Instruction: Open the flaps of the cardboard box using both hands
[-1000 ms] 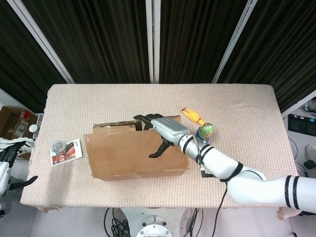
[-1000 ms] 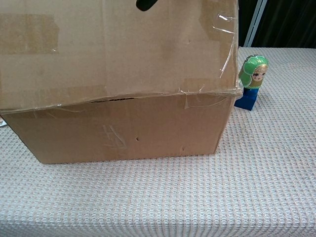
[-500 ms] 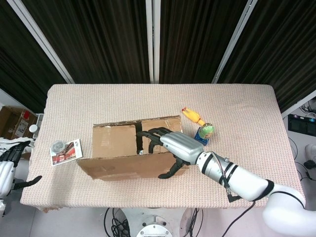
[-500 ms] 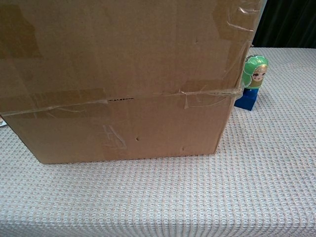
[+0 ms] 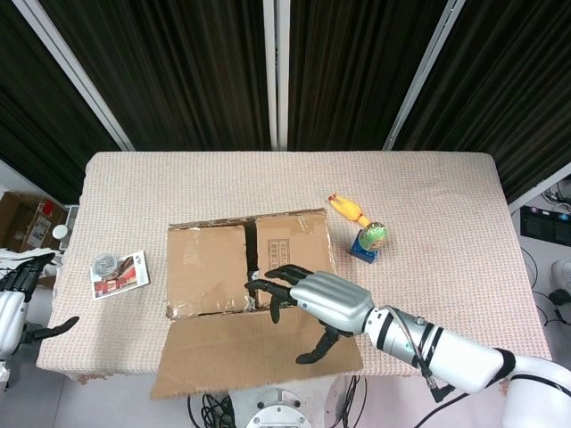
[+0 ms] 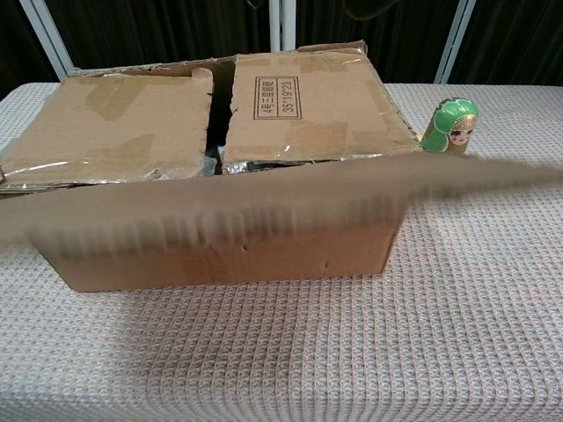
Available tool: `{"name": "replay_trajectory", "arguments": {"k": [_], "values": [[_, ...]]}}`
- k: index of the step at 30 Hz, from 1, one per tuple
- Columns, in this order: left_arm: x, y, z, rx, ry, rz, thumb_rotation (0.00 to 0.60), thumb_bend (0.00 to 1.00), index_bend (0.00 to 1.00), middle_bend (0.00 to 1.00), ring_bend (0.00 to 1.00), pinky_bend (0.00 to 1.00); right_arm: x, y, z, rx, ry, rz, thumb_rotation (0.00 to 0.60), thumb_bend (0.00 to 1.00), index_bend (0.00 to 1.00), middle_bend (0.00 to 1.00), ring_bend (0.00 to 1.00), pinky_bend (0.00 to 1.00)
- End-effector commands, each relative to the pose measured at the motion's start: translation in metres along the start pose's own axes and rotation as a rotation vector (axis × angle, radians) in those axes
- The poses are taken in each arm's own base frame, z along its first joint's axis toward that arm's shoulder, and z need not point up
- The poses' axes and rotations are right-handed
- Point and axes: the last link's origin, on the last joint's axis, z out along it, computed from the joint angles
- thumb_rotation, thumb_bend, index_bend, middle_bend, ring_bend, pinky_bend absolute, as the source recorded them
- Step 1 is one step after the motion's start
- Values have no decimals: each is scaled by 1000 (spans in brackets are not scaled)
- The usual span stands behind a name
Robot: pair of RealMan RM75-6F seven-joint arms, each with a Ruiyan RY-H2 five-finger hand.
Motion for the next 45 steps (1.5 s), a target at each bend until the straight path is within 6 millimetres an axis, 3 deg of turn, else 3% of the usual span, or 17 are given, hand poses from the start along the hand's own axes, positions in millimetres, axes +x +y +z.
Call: {"name": "replay_trajectory", "arguments": {"k": [1, 9, 12, 14, 19, 25, 29, 34, 38, 45], "values": [[0, 0, 1, 0, -1, 0, 537, 0, 104, 125, 121, 203, 8, 5, -16, 12, 91, -68, 600, 0, 0, 339, 0, 0], [1, 10, 8, -36, -2, 11, 525, 0, 104, 125, 121, 203, 29, 45, -40, -96, 265, -243, 600, 25, 0, 265, 0, 0], [-1, 15, 11, -54, -6, 13, 523, 0, 104, 125, 121, 203, 26, 61, -36, -121, 268, -335, 600, 138, 0, 182, 0, 0], [-3, 17, 11, -60, -8, 13, 523, 0, 104, 126, 121, 203, 21, 72, -25, -124, 254, -442, 600, 243, 0, 144, 0, 0], [-7, 17, 10, -56, -16, 7, 521, 0, 104, 126, 121, 203, 1, 86, 15, -74, 205, -620, 600, 377, 0, 138, 0, 0], [-7, 11, 10, -40, -18, 8, 518, 0, 103, 125, 121, 203, -15, 83, 55, -29, 132, -669, 600, 498, 29, 132, 0, 0], [-7, 7, 9, -29, -15, 0, 519, 0, 104, 125, 121, 203, -18, 79, 75, -19, 100, -706, 600, 692, 55, 132, 0, 0], [-9, 0, 6, -16, -16, -11, 520, 0, 103, 125, 121, 203, -24, 79, 95, -39, 61, -729, 600, 861, 91, 142, 0, 0], [-8, -5, 5, -5, -15, -13, 519, 0, 104, 126, 121, 203, -31, 77, 108, -50, 39, -743, 600, 917, 153, 180, 0, 0], [-5, -12, 2, 9, -5, -13, 521, 0, 103, 125, 121, 203, -40, 73, 123, -72, 10, -788, 600, 929, 285, 244, 0, 0]]}}
